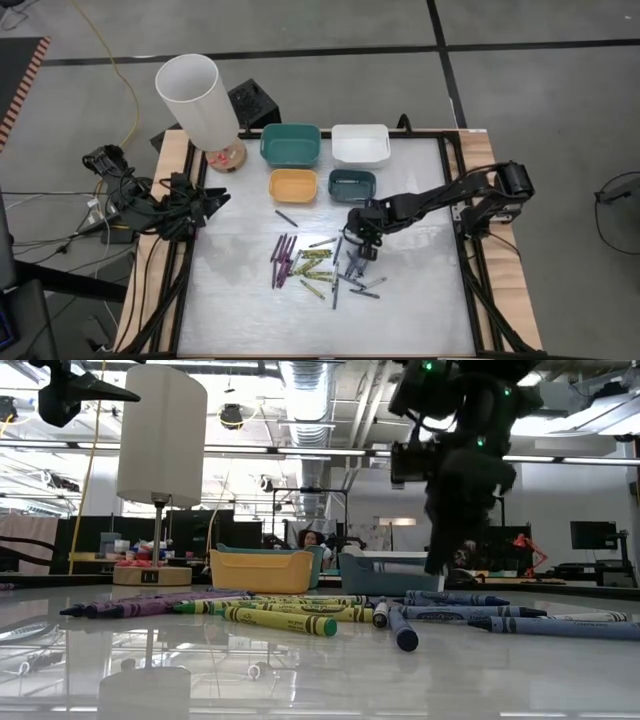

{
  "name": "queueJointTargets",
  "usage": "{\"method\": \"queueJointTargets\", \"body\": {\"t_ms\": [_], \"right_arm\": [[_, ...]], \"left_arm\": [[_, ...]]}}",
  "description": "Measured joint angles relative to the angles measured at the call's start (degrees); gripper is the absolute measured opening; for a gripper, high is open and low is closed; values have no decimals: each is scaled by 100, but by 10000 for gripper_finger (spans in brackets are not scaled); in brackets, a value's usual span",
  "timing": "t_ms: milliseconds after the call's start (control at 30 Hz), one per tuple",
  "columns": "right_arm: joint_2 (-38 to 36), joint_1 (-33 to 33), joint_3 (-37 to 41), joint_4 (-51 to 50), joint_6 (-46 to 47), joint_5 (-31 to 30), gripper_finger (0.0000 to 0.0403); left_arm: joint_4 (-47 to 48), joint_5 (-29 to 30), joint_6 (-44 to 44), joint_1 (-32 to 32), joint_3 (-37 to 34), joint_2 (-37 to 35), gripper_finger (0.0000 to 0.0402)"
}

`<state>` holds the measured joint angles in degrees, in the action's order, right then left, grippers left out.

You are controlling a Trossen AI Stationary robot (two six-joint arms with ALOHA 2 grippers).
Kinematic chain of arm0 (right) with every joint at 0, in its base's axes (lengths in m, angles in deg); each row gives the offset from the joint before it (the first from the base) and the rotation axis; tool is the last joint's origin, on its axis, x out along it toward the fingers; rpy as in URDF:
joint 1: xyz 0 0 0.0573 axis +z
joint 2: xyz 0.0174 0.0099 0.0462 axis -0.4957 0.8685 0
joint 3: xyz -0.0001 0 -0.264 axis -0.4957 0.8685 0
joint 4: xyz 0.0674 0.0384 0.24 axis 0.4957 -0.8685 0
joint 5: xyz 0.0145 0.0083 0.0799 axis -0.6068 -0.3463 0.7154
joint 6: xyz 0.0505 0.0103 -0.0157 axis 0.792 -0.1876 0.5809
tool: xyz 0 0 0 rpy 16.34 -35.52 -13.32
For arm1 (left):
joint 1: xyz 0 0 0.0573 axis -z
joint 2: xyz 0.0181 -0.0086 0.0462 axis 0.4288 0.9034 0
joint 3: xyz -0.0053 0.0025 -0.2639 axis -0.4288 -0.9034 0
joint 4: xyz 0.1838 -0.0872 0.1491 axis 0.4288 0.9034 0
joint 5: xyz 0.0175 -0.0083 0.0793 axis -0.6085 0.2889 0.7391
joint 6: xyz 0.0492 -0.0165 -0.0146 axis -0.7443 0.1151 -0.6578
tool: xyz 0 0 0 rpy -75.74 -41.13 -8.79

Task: Sort crayons
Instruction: Put the black crayon into the blue bin

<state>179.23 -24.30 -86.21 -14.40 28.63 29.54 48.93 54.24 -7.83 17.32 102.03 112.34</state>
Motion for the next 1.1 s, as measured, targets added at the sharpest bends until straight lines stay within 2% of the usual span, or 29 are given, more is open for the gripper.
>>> {"method": "queueJointTargets", "body": {"t_ms": [267,467,800,1100], "right_arm": [[-494,-365,-170,-28,-6,-153,0],[-745,-849,-332,-32,-383,-361,0],[-613,-1814,-366,-40,-994,-407,0],[-271,-2313,-366,67,-1530,-311,0]], "left_arm": [[26,4,-2,-2,0,0,226],[24,7,0,-1,0,0,226],[23,11,0,-1,0,1,226],[20,21,0,0,0,2,226]]}}
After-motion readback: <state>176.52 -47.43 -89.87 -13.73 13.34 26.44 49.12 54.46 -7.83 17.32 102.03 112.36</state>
